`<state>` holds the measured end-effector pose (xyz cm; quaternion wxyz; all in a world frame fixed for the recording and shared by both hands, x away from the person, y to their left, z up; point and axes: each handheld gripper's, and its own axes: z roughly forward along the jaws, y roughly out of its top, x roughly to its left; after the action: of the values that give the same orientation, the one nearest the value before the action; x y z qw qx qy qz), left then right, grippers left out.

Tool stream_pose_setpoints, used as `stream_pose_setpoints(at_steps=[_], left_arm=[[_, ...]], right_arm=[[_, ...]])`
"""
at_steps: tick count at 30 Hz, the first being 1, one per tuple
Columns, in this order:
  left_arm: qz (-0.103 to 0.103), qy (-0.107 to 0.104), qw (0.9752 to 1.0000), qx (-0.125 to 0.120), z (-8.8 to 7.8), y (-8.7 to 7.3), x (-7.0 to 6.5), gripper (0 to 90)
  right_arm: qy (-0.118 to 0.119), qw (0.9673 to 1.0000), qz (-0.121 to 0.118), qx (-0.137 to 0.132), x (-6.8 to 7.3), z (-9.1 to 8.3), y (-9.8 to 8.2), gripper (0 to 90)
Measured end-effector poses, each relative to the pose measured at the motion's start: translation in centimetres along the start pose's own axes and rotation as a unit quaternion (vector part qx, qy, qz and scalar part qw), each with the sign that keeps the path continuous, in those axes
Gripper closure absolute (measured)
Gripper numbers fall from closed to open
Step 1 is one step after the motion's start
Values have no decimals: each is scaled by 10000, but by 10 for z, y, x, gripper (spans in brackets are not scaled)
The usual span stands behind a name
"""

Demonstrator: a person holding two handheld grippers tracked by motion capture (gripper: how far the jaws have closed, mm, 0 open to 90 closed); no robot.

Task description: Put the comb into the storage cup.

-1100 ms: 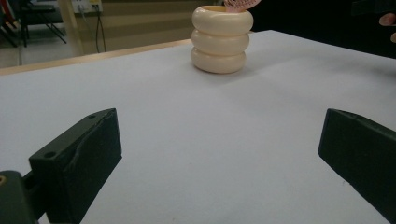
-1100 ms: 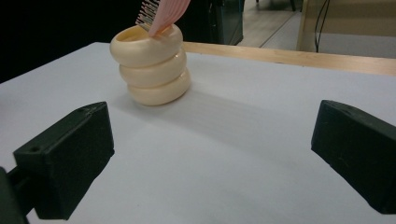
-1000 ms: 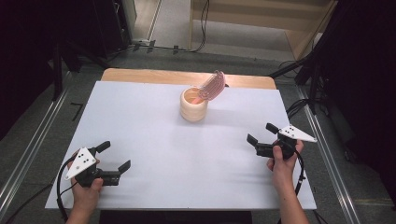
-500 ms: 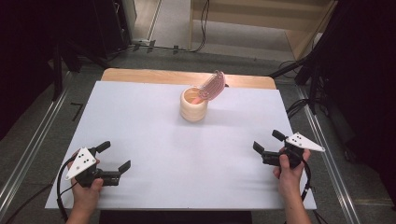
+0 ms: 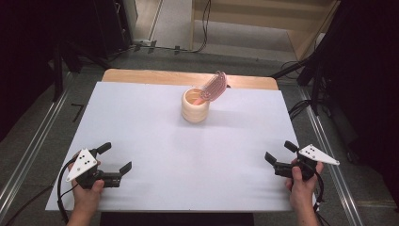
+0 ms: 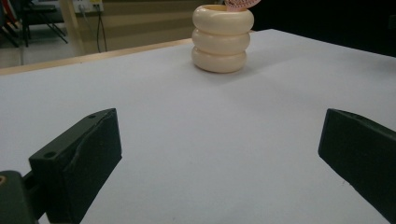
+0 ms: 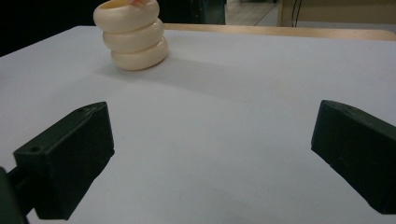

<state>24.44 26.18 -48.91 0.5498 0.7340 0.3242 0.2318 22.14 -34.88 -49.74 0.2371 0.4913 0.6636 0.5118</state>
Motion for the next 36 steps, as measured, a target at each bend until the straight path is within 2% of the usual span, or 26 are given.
stream_pose_setpoints(at_steps=[16,21,22,24,36], left_arm=[[-17,4,10000,8,0,0,0,0],[-8,-35,10000,15,1,0,1,0],[-12,-52,10000,14,1,0,1,0],[-10,-64,10000,32,2,0,1,0],[-34,-76,10000,34,2,0,2,0]], right_arm=[[-134,9999,29,46,-17,-25,-21,0],[-133,9999,17,-21,-19,-23,-22,0],[-144,9998,112,-71,-21,-21,-24,0],[-120,9998,126,-85,-22,-21,-24,0],[-126,9998,-35,-141,-18,-20,-25,0]])
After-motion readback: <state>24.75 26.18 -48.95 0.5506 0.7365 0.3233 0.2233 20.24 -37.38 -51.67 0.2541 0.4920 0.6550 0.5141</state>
